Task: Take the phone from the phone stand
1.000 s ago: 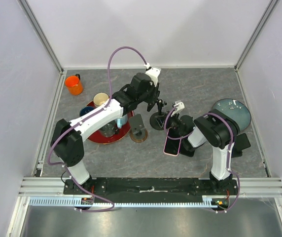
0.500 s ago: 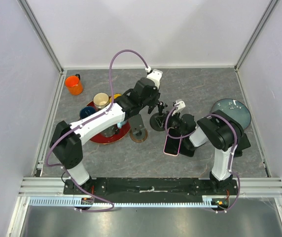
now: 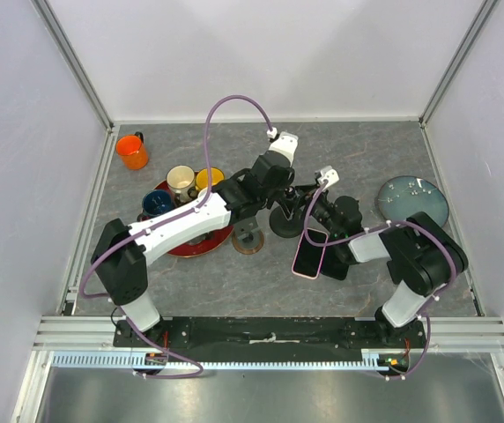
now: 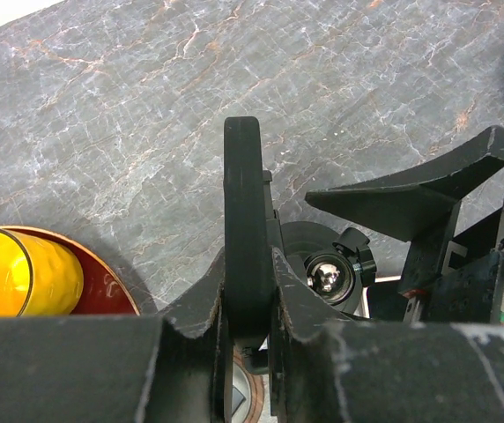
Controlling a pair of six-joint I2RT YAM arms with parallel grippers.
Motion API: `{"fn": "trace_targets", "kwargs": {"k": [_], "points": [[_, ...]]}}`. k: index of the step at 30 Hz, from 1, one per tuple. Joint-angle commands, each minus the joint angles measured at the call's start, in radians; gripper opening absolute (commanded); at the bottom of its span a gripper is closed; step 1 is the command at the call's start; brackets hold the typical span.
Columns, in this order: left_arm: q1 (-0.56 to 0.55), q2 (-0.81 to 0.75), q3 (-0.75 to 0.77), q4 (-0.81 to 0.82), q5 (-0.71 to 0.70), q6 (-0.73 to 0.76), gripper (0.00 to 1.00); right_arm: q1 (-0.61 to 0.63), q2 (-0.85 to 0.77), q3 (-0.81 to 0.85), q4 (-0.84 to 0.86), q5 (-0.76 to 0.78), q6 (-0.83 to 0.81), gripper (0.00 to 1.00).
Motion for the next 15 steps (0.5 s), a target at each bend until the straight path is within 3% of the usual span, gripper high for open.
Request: {"fn": "trace_targets", "kwargs": {"k": [1,7,15], "points": [[-0.031,-0.014,0.016,-0.003,0.006,-0.048,0.02,-0.002,-0.074,0.024,-0.003,-0.041,-0.063,0.84],[-0.032,-0.009,0.025,-0.014,0.034,-0.005,0.02,-0.001,-0.134,0.030,-0.071,-0.099,-0.130,0.82],[-0.032,-0.011,0.038,-0.032,0.069,0.105,0.02,-0.010,-0.209,0.153,-0.371,-0.230,-0.285,0.77]]}}
